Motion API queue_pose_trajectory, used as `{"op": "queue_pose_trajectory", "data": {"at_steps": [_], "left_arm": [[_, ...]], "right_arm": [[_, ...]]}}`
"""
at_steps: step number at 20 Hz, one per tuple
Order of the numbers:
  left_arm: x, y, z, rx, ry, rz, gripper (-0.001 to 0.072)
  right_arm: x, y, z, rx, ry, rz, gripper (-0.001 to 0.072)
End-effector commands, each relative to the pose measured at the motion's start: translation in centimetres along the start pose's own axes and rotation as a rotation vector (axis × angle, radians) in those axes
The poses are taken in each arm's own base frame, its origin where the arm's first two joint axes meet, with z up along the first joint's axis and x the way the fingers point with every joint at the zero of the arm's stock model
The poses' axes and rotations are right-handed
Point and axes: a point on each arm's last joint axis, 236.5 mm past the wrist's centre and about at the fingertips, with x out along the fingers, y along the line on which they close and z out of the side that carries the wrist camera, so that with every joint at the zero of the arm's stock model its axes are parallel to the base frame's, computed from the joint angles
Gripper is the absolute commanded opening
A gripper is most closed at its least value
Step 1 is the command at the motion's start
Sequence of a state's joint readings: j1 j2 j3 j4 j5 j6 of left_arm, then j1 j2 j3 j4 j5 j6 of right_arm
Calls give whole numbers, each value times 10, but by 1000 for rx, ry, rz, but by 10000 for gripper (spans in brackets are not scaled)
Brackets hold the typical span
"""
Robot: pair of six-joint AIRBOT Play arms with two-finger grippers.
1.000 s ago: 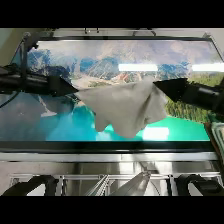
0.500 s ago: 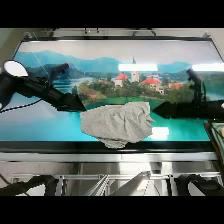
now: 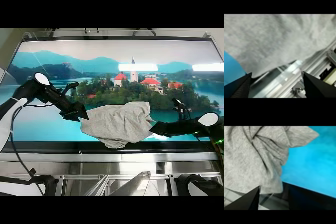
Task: Fold the shirts.
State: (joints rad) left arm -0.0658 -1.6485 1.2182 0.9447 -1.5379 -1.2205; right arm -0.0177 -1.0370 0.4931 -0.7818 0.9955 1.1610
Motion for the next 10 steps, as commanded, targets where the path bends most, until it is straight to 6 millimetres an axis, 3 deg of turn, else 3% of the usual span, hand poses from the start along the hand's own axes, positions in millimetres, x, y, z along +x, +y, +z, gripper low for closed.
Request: {"op": "queue_pose_trajectory", "data": {"at_steps": [1, 3, 4, 5, 6, 7, 8, 10], "left_arm": [[22, 37, 10, -62, 17, 65, 719], [33, 46, 15, -86, 22, 58, 706], [40, 49, 18, -94, 25, 55, 604], [47, 51, 20, -96, 30, 56, 480], [52, 52, 20, -98, 38, 57, 398], [56, 51, 21, -90, 42, 61, 260], [57, 47, 23, -63, 37, 60, 44], [47, 20, 33, 16, -26, 5, 13]], "right_arm": [[20, 22, 8, 12, -14, 161, 385], [28, 26, 12, 46, -15, 210, 377], [30, 28, 14, 53, -18, 231, 310], [31, 33, 15, 47, -21, 260, 133], [29, 39, 18, 37, -32, 289, 17], [26, 47, 20, 27, -46, 324, 16], [23, 56, 24, 11, -62, 360, 15], [11, 71, 29, -26, -93, 413, 15]]}}
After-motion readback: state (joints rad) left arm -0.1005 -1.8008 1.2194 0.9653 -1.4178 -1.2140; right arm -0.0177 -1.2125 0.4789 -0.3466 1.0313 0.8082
